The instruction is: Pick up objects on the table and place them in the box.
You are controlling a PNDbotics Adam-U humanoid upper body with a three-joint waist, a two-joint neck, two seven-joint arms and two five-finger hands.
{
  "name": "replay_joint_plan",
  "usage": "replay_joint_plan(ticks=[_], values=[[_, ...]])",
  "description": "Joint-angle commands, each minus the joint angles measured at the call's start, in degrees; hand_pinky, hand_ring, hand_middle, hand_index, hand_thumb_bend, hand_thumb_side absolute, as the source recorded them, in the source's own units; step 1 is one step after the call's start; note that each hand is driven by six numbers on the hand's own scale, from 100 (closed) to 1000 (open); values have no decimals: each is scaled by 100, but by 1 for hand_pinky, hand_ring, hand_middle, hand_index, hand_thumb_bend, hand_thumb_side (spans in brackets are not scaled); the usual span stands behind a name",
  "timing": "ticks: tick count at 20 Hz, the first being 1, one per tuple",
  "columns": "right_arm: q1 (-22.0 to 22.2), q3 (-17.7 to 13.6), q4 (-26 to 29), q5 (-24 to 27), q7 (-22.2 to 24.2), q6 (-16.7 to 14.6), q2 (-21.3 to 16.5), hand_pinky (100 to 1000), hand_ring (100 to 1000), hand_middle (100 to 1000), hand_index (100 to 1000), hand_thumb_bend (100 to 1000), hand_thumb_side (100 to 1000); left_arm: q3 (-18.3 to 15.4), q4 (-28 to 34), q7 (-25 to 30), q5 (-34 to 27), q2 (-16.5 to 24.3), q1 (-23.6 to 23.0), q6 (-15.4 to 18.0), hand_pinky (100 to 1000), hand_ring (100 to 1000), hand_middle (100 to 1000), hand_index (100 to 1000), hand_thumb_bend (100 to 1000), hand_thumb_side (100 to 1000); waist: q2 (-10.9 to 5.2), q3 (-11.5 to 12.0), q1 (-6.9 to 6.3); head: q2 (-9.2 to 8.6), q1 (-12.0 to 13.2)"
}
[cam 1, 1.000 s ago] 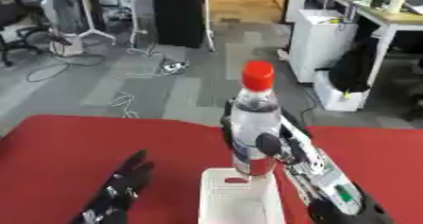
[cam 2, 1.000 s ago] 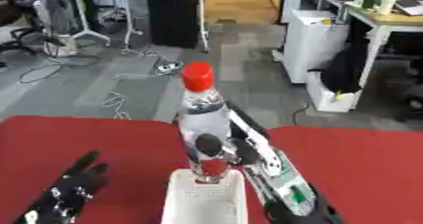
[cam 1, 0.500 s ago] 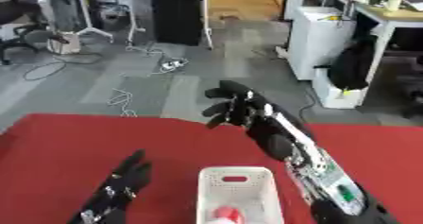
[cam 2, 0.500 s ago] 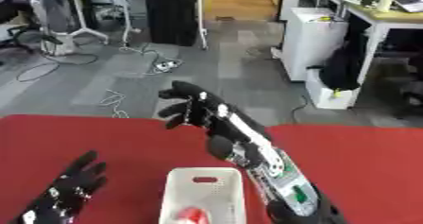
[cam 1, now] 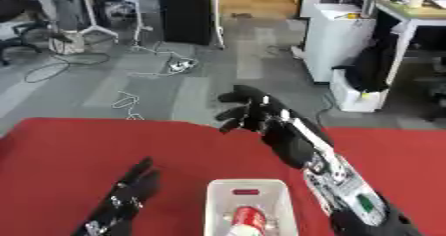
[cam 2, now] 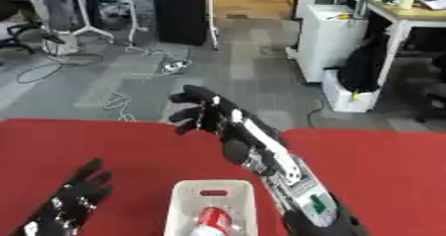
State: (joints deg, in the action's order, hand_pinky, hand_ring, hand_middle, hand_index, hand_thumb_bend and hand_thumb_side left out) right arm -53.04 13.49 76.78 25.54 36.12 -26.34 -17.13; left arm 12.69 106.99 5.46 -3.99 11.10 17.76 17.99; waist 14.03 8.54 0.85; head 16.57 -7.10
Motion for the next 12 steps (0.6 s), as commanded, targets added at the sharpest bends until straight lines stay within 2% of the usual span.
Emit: replay_joint_plan(ticks=[1,2,4,5,6,8,9,10,12], values=[[-94,-84,152,118,-30,-40,-112,753,829,923,1000,671,779,-16,96,19,22,54,44,9,967,1000,1000,895,100,835,-95,-21,-25,3,-59],[-84,-104,172,140,-75,-24,-122,674,773,913,1000,667,788,-19,95,16,23,54,40,9,967,1000,1000,895,100,835,-100,-30,-27,4,-58],[-56,-146,213,144,-220,7,-154,379,561,869,1000,662,780,-24,93,12,25,54,30,10,967,1000,1000,895,100,835,-111,-48,-33,6,-54],[-43,-158,239,134,-301,20,-172,363,549,865,1000,662,779,-27,93,10,26,54,25,10,967,1000,1000,895,100,835,-116,-56,-35,9,-52],[-26,-172,263,129,-388,34,-195,265,483,800,1000,660,773,-31,91,6,28,56,17,10,967,1000,1000,895,100,835,-125,-73,-38,12,-52],[5,-189,310,124,-544,62,-246,241,459,695,1000,656,767,-36,88,3,31,57,4,10,967,1000,1000,895,100,835,-140,-103,-45,17,-52],[20,-194,333,123,-610,76,-270,241,457,673,1000,655,765,-38,86,2,33,57,-1,10,967,1000,1000,895,100,835,-146,-115,-47,18,-53],[42,-202,354,125,-665,90,-301,211,428,602,1000,655,760,-42,84,0,34,59,-8,11,967,1000,1000,895,100,834,-154,-133,-54,19,-54],[89,-221,391,134,-757,107,-361,142,380,567,1000,653,756,-50,82,-4,37,62,-23,13,967,1000,1000,895,100,834,-168,-165,-68,22,-61]])
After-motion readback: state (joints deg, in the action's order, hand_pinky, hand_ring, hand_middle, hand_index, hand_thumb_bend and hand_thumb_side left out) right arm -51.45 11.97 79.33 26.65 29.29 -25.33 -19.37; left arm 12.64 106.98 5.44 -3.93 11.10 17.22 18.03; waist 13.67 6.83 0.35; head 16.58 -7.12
